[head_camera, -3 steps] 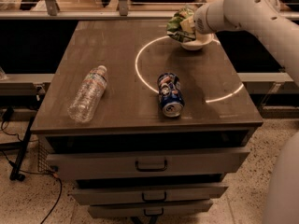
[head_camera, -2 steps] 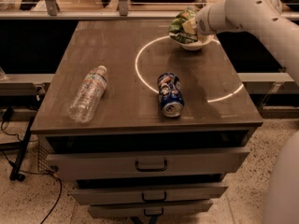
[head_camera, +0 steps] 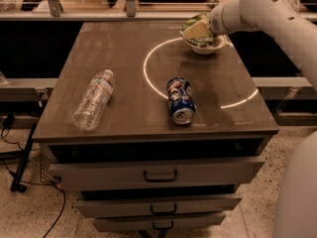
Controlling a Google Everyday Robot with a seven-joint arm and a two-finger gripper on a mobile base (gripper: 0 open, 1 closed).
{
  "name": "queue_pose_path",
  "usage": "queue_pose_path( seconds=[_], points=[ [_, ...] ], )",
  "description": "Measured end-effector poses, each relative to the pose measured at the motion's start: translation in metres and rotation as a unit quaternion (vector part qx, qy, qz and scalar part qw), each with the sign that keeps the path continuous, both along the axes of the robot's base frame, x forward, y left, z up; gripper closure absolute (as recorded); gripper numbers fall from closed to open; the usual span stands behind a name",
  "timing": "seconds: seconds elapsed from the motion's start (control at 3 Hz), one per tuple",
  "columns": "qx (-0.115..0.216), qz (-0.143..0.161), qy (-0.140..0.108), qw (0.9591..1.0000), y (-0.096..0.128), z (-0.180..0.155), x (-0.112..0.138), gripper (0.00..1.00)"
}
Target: Place green jalapeno chip bag into paper bowl
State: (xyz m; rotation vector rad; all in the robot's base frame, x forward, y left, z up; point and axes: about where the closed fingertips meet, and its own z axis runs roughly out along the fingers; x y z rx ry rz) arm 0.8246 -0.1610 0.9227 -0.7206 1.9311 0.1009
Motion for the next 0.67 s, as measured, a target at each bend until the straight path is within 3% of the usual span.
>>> queue_pose_path(
  seconds=[0.33, 0.67],
  points=[
    [0.000, 0.005, -0.008, 1.0000, 0.002, 0.012, -0.004, 0.00],
    [0.021, 0.016, -0.051, 0.9984, -0.014, 0.051, -0.028, 0.00]
  ],
)
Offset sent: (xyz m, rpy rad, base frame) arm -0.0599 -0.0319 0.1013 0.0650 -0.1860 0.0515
